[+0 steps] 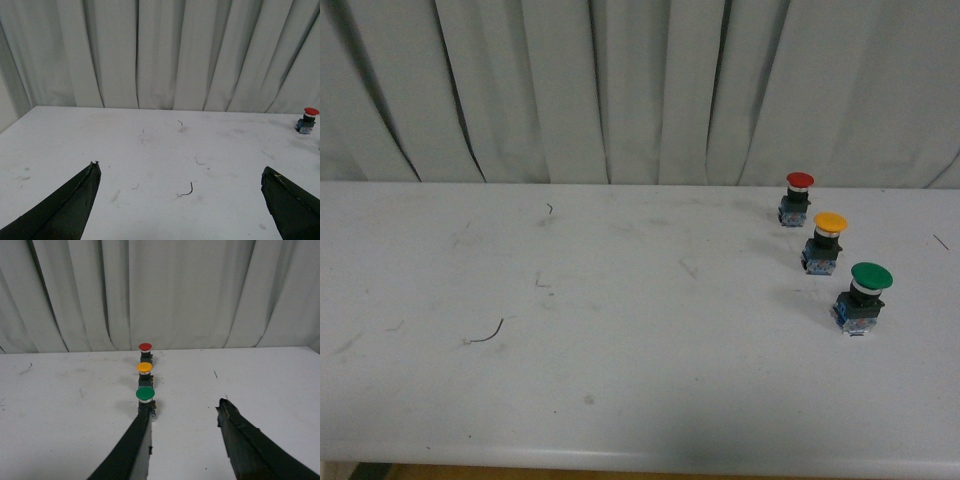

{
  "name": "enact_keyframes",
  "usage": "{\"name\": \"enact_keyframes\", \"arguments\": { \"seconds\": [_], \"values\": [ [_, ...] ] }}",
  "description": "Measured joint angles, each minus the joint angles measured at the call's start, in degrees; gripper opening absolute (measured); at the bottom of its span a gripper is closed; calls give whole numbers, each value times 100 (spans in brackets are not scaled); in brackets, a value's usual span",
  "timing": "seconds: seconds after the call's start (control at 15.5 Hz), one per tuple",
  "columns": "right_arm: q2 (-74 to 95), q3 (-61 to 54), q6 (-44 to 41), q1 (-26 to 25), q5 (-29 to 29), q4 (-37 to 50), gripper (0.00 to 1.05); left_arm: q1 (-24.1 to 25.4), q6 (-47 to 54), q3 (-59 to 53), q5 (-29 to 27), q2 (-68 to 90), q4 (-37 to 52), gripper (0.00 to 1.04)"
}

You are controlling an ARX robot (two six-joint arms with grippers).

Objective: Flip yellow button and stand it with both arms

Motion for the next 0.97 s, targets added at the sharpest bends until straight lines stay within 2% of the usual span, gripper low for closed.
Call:
{"name": "enact_keyframes", "arguments": {
  "seconds": [0.32, 0.39, 0.97],
  "values": [
    [0, 0, 2, 0, 0, -2, 100, 0, 0, 0, 0, 0, 0, 98],
    [0, 0, 2, 0, 0, -2, 97, 0, 0, 0, 0, 0, 0, 98],
    [0, 0, 2, 0, 0, 0, 98, 0, 0, 0, 0, 0, 0, 98]
  ]
}}
